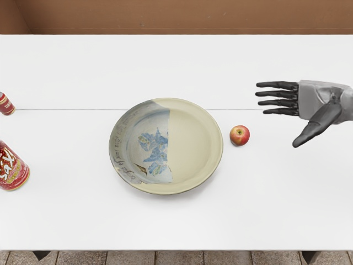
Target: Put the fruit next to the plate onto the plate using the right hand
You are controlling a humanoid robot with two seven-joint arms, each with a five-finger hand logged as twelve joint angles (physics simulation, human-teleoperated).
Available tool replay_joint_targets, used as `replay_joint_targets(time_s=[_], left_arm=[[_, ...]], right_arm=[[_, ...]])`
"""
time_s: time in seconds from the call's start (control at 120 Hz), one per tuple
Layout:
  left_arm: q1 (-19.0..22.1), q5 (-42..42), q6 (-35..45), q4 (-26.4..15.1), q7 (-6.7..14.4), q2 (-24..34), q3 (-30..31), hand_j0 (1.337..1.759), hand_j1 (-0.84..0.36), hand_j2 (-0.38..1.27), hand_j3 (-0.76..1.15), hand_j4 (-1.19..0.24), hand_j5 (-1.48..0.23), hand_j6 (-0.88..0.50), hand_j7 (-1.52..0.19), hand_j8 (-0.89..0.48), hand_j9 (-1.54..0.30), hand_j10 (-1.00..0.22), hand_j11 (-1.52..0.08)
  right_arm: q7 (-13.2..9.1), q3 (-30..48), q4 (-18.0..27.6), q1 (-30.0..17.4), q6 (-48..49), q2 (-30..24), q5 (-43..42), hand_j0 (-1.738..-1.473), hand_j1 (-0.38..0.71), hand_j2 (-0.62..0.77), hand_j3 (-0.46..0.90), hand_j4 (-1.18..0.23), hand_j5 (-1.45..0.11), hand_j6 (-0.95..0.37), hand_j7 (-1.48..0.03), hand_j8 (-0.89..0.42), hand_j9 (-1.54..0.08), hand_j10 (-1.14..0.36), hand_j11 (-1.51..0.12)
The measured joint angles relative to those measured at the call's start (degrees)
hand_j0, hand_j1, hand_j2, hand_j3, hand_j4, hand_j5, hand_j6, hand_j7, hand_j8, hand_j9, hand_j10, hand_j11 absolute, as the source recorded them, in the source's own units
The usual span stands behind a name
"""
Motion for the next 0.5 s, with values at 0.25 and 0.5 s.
replay_joint_targets(time_s=[0.25, 0.5], left_arm=[[-0.01, 0.00, 0.00, 0.00, 0.00, 0.00, 0.01, 1.658, 0.07, 0.05, 0.00, -0.23, -0.30, -0.23, -0.30, -0.23, -0.30, -0.23, -0.30], [-0.02, 0.00, 0.00, 0.00, 0.00, 0.00, 0.03, 1.658, 0.07, 0.05, 0.00, -0.23, -0.30, -0.23, -0.30, -0.23, -0.30, -0.23, -0.30]], right_arm=[[-7.82, 1.01, 1.56, 4.13, 0.01, 4.80, -4.96, -1.658, -0.27, -0.01, 0.00, -0.07, -0.09, -0.07, -0.09, -0.07, -0.09, -0.07, -0.09], [-10.67, 2.80, 9.47, 4.89, -19.86, 11.17, -30.55, -1.658, -0.29, -0.01, 0.00, -0.05, -0.07, -0.05, -0.06, -0.05, -0.07, -0.05, -0.07]])
